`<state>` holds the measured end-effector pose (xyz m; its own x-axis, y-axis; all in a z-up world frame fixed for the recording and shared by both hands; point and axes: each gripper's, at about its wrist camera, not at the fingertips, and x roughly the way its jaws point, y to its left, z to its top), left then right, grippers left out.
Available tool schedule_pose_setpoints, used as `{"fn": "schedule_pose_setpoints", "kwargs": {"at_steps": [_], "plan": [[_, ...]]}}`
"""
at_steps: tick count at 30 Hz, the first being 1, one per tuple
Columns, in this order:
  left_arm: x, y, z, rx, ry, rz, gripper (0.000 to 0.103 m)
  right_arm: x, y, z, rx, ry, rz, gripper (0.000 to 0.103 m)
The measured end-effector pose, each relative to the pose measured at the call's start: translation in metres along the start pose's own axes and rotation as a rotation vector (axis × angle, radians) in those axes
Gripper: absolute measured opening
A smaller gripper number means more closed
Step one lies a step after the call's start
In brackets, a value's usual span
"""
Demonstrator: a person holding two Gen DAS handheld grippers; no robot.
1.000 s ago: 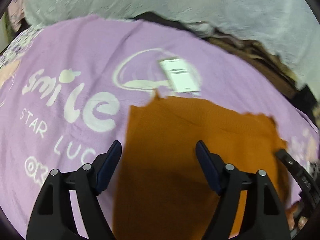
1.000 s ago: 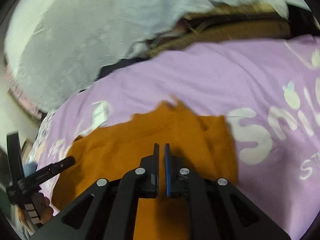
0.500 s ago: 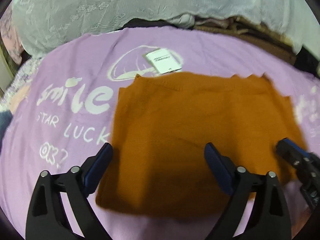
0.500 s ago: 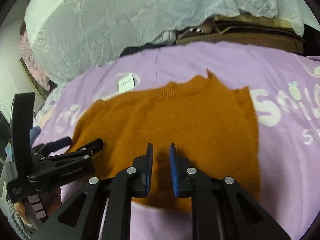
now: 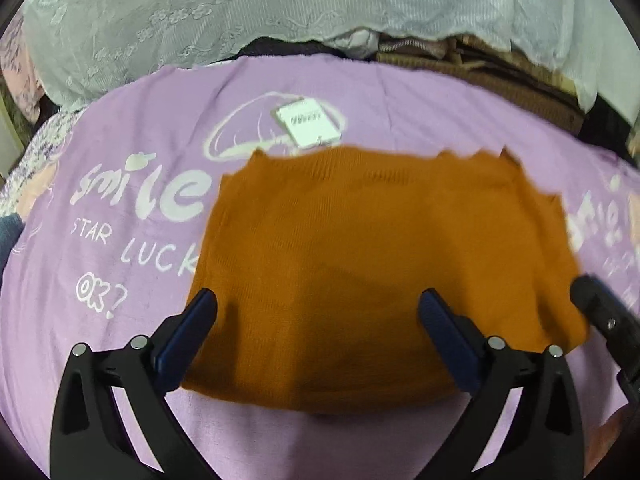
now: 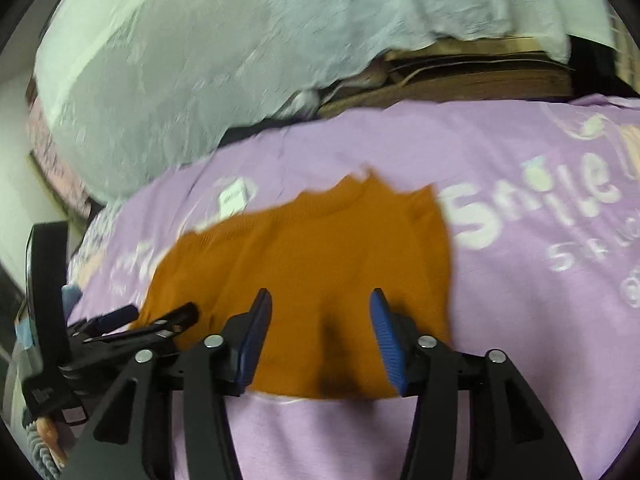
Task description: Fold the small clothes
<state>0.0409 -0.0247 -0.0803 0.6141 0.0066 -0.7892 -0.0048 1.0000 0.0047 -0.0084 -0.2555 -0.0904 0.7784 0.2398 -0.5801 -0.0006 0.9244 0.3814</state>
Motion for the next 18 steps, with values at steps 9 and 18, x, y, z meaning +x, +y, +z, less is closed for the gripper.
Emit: {"fn": "schedule_pose_setpoints", "kwargs": {"at_steps": [9,18], "plan": [[0.016,-0.033,0.034,-0.045,0.021,0.044,0.099,0.012,-0.062,0.007,0.196,-0.004,-0.009,0.068],[0.04,-0.039,0.013,0.01,0.016,0.04,0.096,0.058,-0.062,0.013,0.235,0.092,0.037,0.058]]}}
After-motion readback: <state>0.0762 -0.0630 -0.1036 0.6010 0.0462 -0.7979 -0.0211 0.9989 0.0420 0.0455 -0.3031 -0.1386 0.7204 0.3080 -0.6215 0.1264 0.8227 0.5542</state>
